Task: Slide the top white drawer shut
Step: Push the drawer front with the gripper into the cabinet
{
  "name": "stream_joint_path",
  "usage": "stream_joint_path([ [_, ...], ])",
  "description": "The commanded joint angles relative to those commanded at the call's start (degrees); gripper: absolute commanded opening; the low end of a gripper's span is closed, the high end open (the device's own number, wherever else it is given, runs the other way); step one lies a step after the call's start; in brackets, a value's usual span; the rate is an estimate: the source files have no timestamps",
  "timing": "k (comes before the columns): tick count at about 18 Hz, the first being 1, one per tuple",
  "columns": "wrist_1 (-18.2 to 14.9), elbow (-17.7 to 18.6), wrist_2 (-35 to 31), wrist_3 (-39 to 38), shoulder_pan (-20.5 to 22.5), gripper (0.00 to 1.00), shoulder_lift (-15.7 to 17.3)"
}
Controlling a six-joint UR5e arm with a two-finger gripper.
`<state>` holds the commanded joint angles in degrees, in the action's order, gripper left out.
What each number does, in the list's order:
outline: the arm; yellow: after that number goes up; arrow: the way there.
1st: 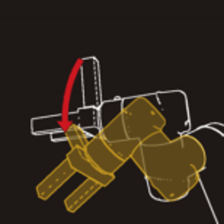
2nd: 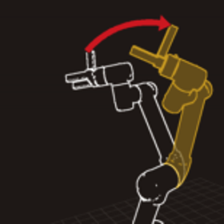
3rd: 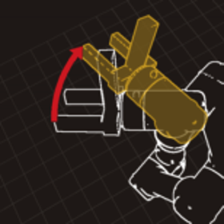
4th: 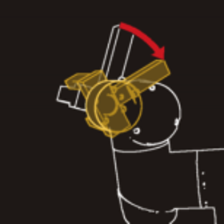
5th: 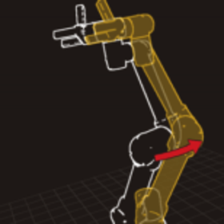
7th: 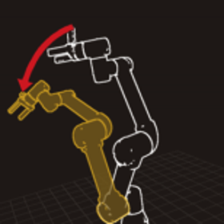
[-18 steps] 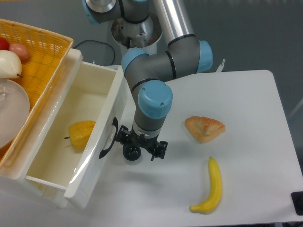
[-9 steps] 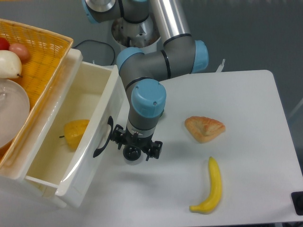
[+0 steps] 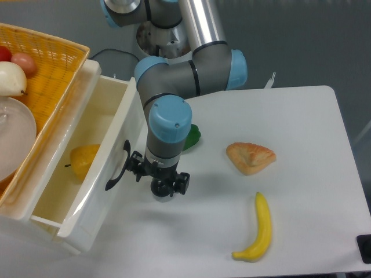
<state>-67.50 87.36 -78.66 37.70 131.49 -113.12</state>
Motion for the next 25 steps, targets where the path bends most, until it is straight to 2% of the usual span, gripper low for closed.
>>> stream_joint_path([
  [25, 0.0, -0.09, 0.17, 0.18, -3.69, 1.0, 0.53],
])
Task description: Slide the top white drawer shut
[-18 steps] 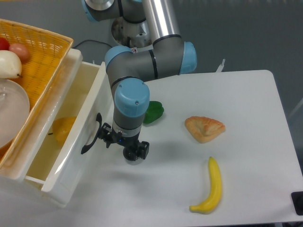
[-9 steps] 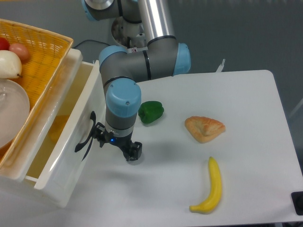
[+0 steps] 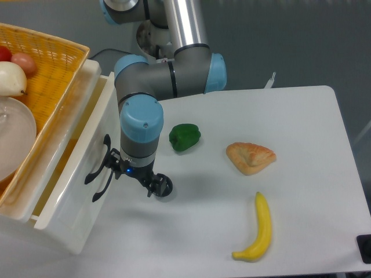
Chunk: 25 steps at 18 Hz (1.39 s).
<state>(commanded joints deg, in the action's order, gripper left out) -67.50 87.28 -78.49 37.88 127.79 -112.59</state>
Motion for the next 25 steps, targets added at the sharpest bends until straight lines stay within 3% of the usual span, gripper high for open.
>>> stream_joint_path([
  [25, 0.0, 0.0, 0.0, 0.35, -1.32, 1.0, 0.09],
])
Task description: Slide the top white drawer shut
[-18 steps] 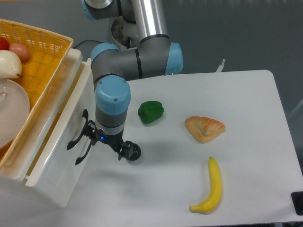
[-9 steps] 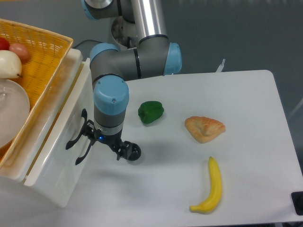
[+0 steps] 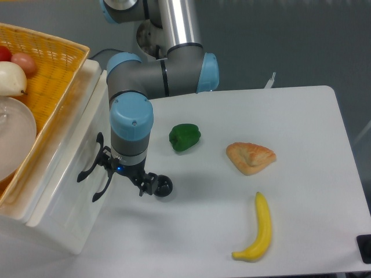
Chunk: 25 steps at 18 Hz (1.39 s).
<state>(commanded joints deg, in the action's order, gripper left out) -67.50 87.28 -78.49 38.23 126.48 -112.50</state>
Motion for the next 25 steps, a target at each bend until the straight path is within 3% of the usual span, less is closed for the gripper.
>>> stream_joint_path([
  [10, 0.09, -1.85, -0.09, 0.96, 2.63, 1.0, 0.18],
  [23, -0.53, 1.05, -2.63, 25.39, 13.97, 1.0, 5.1],
  [25, -0.44, 3.68, -3.68, 27.23, 16.24, 1.0, 7.46],
])
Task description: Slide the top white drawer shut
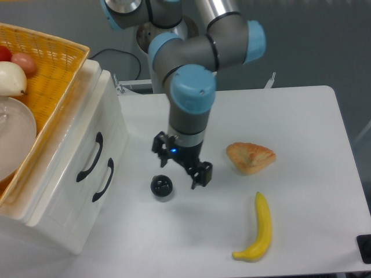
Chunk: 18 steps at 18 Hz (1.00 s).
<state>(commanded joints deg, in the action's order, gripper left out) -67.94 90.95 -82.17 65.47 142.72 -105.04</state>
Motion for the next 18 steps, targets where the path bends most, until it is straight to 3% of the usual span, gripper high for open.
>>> stream_joint_path([
  [7, -0.96, 3.44, -2.11, 13.43, 6.59, 1.0, 4.31],
  [18, -4.13, 3.7, -4.75, 37.52, 13.37, 1.0, 5.37],
])
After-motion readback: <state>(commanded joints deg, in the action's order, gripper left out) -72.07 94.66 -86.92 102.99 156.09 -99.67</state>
